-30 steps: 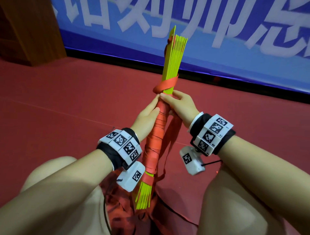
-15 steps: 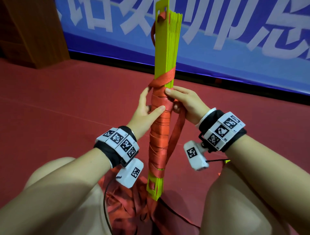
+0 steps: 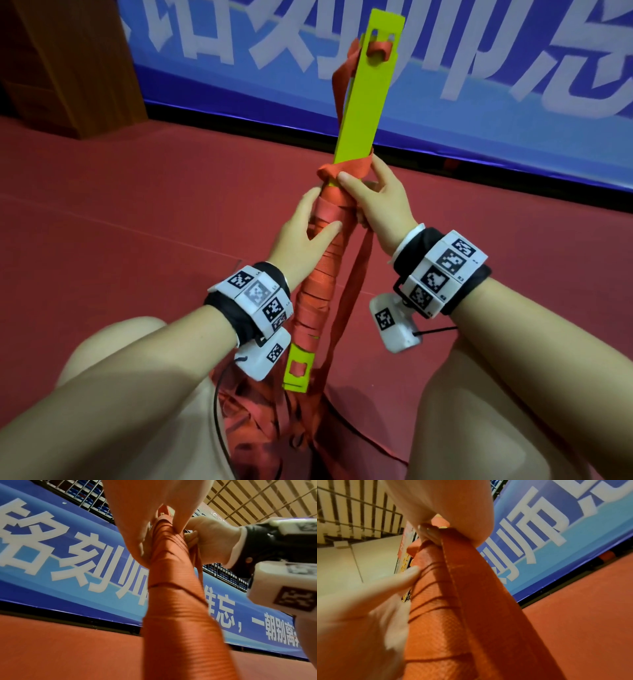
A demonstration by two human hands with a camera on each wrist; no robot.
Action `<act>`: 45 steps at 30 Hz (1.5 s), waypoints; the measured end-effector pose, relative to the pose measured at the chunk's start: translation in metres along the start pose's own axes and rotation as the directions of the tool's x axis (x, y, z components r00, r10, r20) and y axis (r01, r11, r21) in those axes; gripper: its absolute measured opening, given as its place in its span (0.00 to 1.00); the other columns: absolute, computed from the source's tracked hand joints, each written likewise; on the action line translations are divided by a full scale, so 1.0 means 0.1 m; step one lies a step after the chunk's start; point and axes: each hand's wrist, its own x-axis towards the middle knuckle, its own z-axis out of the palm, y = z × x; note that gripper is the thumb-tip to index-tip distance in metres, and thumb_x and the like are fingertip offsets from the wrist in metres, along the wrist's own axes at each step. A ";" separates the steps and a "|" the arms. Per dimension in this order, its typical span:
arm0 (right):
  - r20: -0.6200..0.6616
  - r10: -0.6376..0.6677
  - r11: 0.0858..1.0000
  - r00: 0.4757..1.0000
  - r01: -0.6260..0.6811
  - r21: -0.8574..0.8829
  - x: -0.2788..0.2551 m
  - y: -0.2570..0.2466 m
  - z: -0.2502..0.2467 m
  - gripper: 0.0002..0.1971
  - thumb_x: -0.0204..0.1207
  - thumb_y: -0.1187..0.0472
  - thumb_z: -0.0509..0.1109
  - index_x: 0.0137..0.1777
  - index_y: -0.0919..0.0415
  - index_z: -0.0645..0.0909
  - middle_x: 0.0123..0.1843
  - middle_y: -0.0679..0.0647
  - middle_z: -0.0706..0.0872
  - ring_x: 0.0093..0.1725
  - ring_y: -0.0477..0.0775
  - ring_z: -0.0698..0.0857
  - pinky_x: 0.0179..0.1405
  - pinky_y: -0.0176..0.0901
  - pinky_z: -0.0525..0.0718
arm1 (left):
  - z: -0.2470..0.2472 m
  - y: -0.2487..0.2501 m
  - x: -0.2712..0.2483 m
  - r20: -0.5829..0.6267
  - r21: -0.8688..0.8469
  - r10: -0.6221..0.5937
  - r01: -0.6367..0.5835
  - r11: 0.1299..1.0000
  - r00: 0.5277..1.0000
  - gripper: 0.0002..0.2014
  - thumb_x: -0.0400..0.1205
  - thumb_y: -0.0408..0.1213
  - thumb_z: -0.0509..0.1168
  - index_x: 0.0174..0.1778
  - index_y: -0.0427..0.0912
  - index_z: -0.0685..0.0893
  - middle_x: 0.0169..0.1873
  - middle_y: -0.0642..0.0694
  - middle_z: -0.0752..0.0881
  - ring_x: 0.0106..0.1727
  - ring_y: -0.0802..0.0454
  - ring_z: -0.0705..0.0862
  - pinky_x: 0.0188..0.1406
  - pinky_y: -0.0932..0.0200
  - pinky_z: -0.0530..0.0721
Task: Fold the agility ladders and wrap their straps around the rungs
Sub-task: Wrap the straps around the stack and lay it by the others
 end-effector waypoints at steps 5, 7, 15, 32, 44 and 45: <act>0.099 -0.009 0.971 0.995 -0.015 0.240 0.02 -0.06 -0.10 0.15 0.80 0.61 0.68 0.64 0.68 0.80 0.51 0.65 0.88 0.33 0.46 0.84 0.34 0.36 0.81 | -0.04 0.10 -0.04 0.133 -0.267 -0.008 0.044 0.963 0.991 0.35 0.74 0.43 0.65 0.77 0.58 0.60 0.49 0.48 0.85 0.47 0.59 0.85 0.54 0.59 0.83; 0.149 0.012 0.945 0.989 -0.060 0.321 0.01 -0.14 -0.14 0.16 0.84 0.65 0.62 0.67 0.74 0.76 0.46 0.55 0.89 0.23 0.37 0.80 0.23 0.24 0.75 | -0.03 0.11 -0.05 0.233 -0.316 -0.029 0.104 0.943 0.972 0.39 0.75 0.48 0.67 0.81 0.59 0.56 0.54 0.44 0.85 0.50 0.54 0.87 0.54 0.54 0.85; 0.093 0.081 0.988 0.992 -0.093 0.121 0.10 -0.05 -0.22 0.12 0.81 0.57 0.68 0.62 0.58 0.84 0.31 0.50 0.78 0.19 0.45 0.70 0.16 0.33 0.67 | 0.03 0.07 -0.08 0.173 -0.222 -0.032 0.070 0.972 0.984 0.33 0.81 0.44 0.65 0.81 0.65 0.59 0.71 0.54 0.78 0.66 0.56 0.80 0.70 0.53 0.78; -0.043 0.095 0.995 0.995 -0.095 -0.018 0.00 0.16 0.06 0.19 0.77 0.54 0.73 0.67 0.55 0.79 0.46 0.47 0.85 0.30 0.42 0.80 0.23 0.34 0.77 | 0.13 -0.08 0.00 0.105 0.107 -0.149 0.138 0.985 0.983 0.30 0.89 0.42 0.52 0.82 0.70 0.47 0.72 0.41 0.74 0.64 0.45 0.80 0.51 0.61 0.71; 0.222 -0.106 0.970 0.969 0.051 0.239 -0.03 -0.01 -0.06 0.23 0.76 0.68 0.71 0.71 0.64 0.76 0.54 0.54 0.87 0.52 0.49 0.85 0.55 0.42 0.83 | 0.02 0.12 -0.09 0.206 -0.322 -0.051 0.117 0.940 0.977 0.41 0.74 0.47 0.67 0.80 0.67 0.53 0.77 0.49 0.72 0.76 0.47 0.74 0.78 0.36 0.68; 0.223 -0.105 0.968 0.969 0.049 0.244 -0.03 -0.03 -0.07 0.21 0.77 0.68 0.71 0.71 0.62 0.77 0.52 0.52 0.87 0.48 0.48 0.86 0.49 0.40 0.84 | 0.01 0.12 -0.08 0.186 -0.342 -0.040 0.102 0.934 0.982 0.43 0.75 0.44 0.68 0.82 0.63 0.52 0.76 0.48 0.74 0.75 0.49 0.75 0.78 0.39 0.69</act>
